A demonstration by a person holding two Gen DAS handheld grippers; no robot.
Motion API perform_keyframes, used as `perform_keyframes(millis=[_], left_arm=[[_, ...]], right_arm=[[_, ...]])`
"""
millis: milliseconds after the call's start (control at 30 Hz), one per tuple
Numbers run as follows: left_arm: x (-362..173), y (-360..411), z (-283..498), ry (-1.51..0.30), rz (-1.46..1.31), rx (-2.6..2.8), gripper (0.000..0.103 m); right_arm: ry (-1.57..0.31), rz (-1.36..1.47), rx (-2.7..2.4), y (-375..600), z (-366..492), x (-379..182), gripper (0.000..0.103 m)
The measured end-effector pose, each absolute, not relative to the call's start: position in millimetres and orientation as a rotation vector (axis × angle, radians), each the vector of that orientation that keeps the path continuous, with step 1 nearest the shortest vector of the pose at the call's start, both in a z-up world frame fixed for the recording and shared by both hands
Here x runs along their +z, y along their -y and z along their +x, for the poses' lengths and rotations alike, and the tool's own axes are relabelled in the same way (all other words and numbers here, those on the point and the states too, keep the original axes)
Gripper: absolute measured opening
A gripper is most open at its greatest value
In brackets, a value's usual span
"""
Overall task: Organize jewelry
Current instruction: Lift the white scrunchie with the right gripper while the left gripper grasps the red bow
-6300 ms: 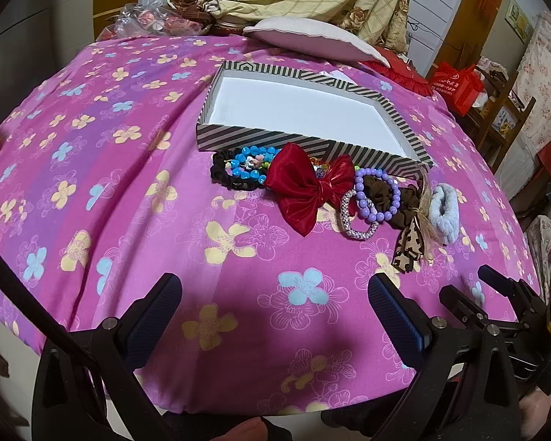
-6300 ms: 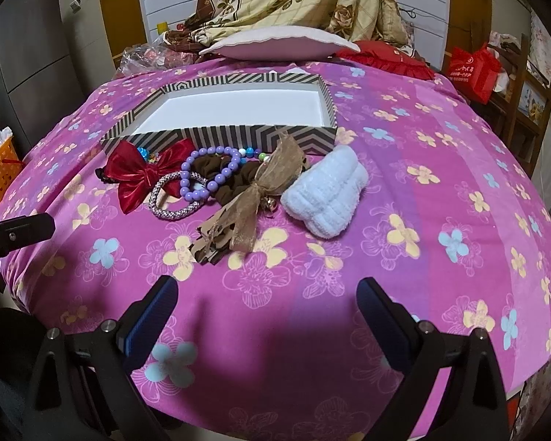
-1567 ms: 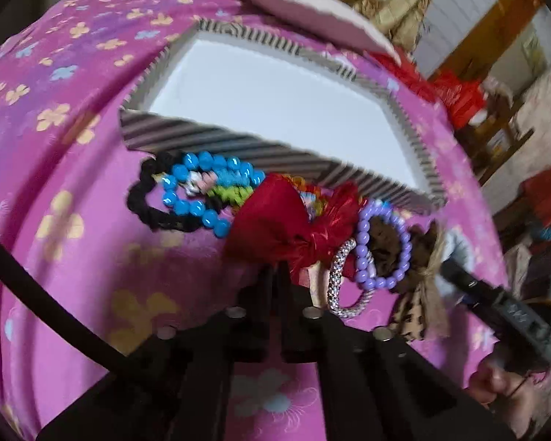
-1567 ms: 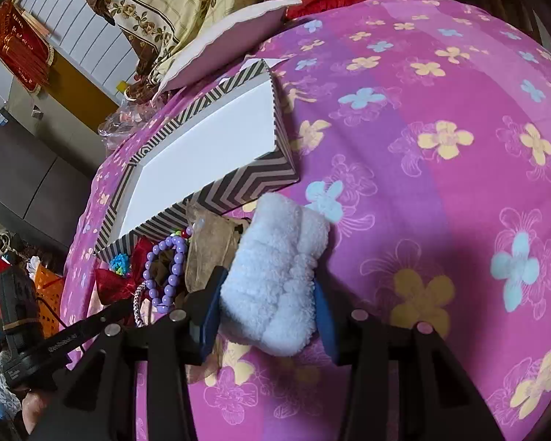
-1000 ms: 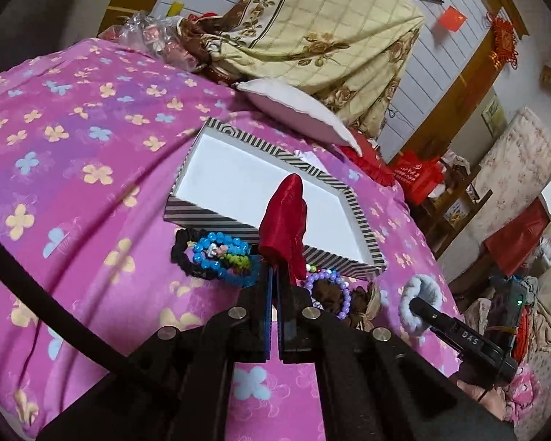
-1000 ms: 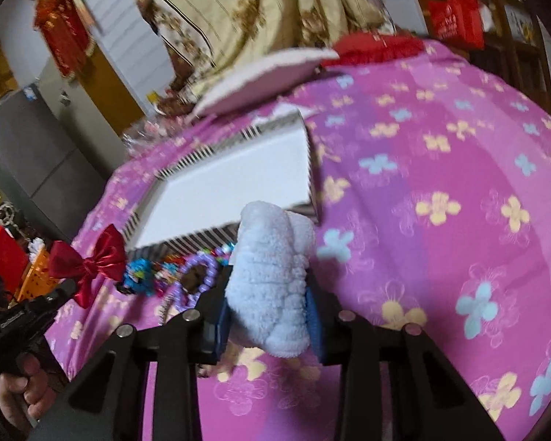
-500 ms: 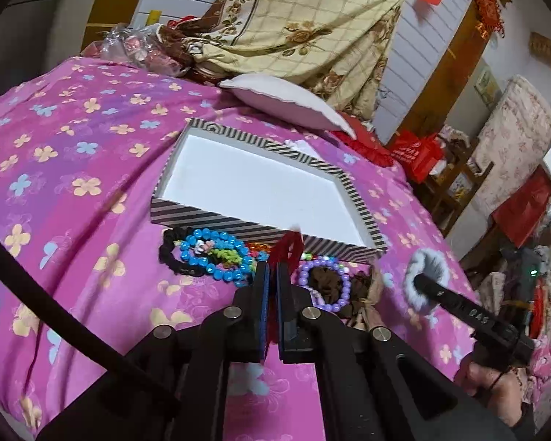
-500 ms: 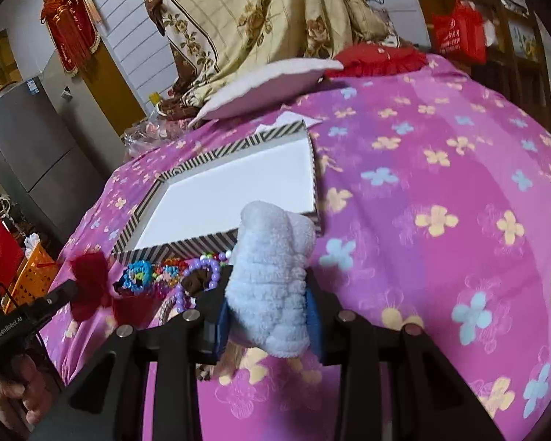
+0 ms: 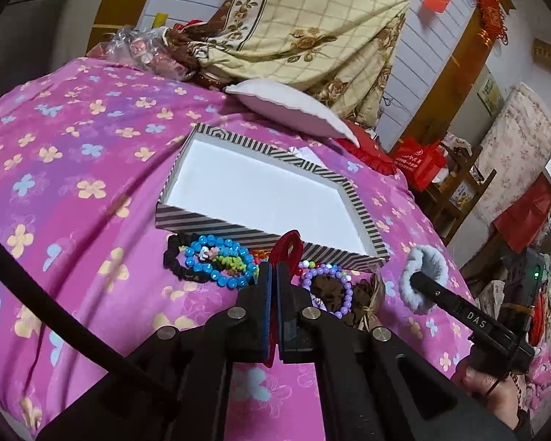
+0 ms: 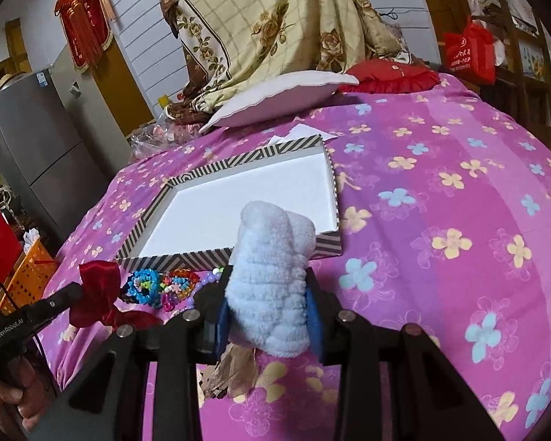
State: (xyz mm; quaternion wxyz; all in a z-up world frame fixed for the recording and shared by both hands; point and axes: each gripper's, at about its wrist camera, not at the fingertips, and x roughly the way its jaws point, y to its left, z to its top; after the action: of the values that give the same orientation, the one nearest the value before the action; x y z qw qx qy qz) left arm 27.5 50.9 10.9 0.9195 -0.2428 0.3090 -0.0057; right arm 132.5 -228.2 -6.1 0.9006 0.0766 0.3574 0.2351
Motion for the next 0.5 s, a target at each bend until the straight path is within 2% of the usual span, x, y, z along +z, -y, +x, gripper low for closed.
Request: perform_keyframes(millis=[500], left_arm=[[34.8,-61.6,51.2,-0.511,-0.557,-0.002,0.0]], right_arm=[[-0.719,0.138,0.495,214.3,137.8,-5.0,0.036]])
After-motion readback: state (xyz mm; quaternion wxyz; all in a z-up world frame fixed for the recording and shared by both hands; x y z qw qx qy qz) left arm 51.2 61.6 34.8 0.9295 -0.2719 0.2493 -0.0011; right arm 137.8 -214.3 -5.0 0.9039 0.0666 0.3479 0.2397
